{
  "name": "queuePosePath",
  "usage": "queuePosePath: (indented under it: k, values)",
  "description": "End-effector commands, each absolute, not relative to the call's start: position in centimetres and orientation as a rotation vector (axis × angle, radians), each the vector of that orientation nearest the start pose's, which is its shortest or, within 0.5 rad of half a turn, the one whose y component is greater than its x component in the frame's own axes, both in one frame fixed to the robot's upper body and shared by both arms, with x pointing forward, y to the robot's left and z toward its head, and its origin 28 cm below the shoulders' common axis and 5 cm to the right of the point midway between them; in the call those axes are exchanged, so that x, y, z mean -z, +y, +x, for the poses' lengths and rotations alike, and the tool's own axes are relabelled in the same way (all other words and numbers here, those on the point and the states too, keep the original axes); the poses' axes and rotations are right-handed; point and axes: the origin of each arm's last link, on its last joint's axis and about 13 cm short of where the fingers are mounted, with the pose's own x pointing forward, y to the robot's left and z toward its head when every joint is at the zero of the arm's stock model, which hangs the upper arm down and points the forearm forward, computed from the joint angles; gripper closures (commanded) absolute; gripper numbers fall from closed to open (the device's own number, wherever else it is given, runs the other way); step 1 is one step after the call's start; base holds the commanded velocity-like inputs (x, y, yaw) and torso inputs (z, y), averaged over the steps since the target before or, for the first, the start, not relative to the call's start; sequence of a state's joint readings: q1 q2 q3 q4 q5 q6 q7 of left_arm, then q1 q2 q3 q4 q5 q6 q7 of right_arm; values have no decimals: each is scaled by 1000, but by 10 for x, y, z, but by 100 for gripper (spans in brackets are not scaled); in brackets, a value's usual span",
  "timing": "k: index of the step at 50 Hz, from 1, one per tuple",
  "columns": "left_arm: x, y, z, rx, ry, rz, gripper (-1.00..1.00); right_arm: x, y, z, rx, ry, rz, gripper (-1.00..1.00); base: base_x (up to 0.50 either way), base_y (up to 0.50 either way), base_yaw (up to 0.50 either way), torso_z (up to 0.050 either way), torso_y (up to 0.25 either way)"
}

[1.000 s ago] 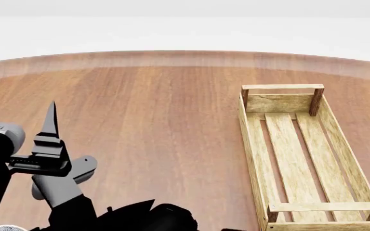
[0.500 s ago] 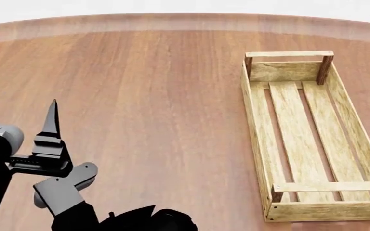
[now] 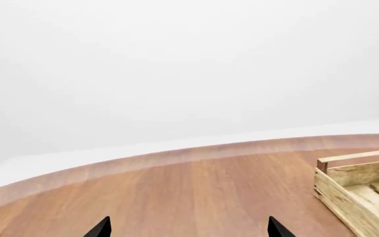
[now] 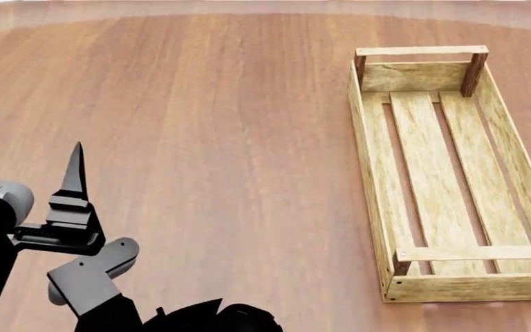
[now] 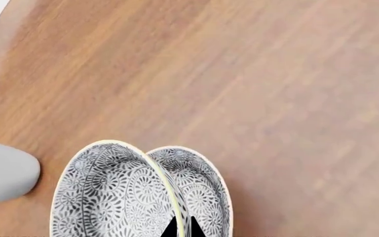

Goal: Stack the right bowl on the left bowl and place them in the tray.

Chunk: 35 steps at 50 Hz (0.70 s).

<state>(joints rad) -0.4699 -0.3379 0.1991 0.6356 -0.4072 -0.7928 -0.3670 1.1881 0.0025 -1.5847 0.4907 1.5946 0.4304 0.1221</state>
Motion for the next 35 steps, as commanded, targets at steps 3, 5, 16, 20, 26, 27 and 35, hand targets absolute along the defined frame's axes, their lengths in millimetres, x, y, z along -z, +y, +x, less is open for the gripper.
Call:
queuePosePath:
  k: [3,5,16,20,26,27,35]
  values:
    - [-186,209,244,47,-230,93,-100,-111,69,293,-996,728,-50,100,0,0,0,0,0]
    - [-185,209,244,45,-230,94,-100,-111,68,293,-996,730,-49,100,0,0,0,0,0]
    - [-182,209,244,43,-225,88,-100,-110,67,297,-977,723,-39,-100,0,0,0,0,0]
    - [-184,210,243,43,-226,92,-100,-110,68,296,-972,714,-39,-100,0,0,0,0,0]
    - [-185,210,243,47,-227,93,-100,-110,66,300,-939,714,-30,-100,0,0,0,0,0]
    - [-185,210,243,47,-228,94,-100,-110,65,301,-935,720,-26,-100,0,0,0,0,0]
    - [-182,209,246,30,-203,120,-100,-109,63,301,-942,746,-25,-100,0,0,0,0,-31]
